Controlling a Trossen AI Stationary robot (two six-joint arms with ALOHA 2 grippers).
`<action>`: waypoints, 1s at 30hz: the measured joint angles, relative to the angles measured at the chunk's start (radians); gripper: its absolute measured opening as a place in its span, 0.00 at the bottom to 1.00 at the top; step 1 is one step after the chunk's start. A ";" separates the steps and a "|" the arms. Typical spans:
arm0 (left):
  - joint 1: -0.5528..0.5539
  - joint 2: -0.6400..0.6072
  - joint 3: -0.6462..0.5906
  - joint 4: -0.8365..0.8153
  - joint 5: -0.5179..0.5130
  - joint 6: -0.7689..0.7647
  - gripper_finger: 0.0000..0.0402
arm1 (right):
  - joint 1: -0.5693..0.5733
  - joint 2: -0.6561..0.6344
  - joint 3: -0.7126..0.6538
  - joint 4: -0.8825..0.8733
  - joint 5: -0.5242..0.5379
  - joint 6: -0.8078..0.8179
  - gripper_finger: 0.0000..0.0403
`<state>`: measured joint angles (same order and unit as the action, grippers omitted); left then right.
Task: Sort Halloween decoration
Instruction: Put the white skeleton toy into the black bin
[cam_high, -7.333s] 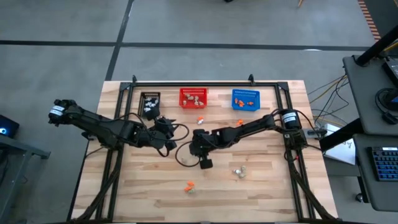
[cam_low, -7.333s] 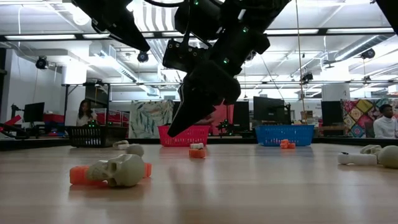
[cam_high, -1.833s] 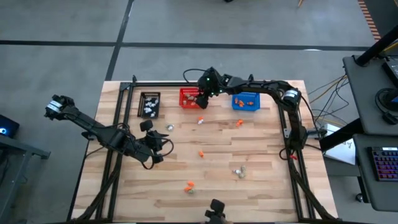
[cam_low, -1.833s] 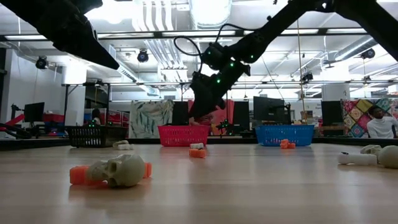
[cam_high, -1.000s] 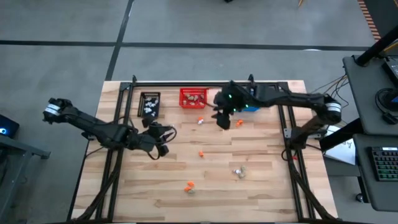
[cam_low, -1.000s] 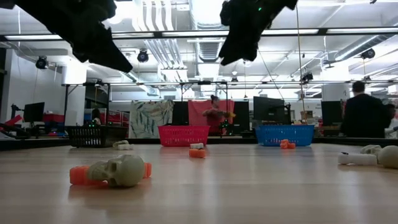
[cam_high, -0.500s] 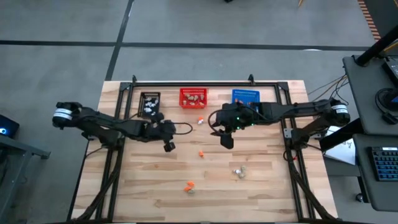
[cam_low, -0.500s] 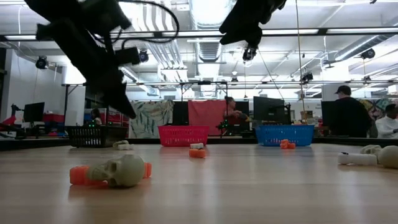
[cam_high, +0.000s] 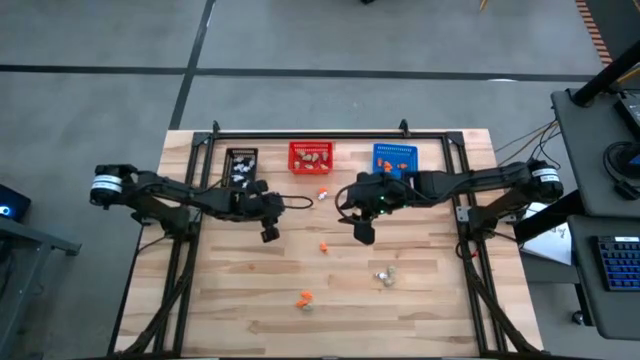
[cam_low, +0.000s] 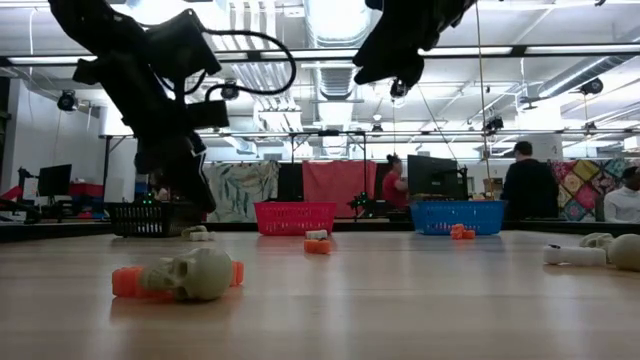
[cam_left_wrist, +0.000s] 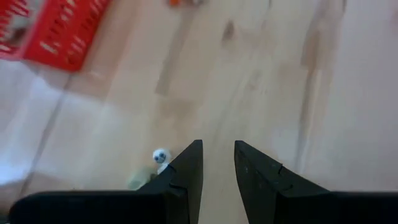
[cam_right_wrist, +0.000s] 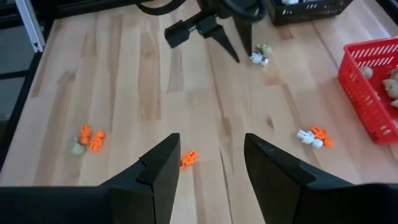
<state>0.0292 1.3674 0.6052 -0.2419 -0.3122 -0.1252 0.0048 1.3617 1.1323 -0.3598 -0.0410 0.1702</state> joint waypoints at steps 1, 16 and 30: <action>0.000 0.000 0.000 -0.002 -0.021 -0.011 0.19 | 0.000 0.000 -0.009 0.011 0.000 0.007 0.42; 0.002 0.002 -0.095 0.075 -0.158 -0.086 0.32 | 0.000 0.000 -0.056 0.112 -0.003 0.014 0.42; 0.002 0.002 -0.202 0.281 -0.166 -0.081 0.32 | 0.000 0.000 -0.056 0.112 -0.002 0.014 0.42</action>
<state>0.0307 1.3689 0.4037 0.0395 -0.4783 -0.2059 0.0046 1.3617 1.0767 -0.2478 -0.0433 0.1839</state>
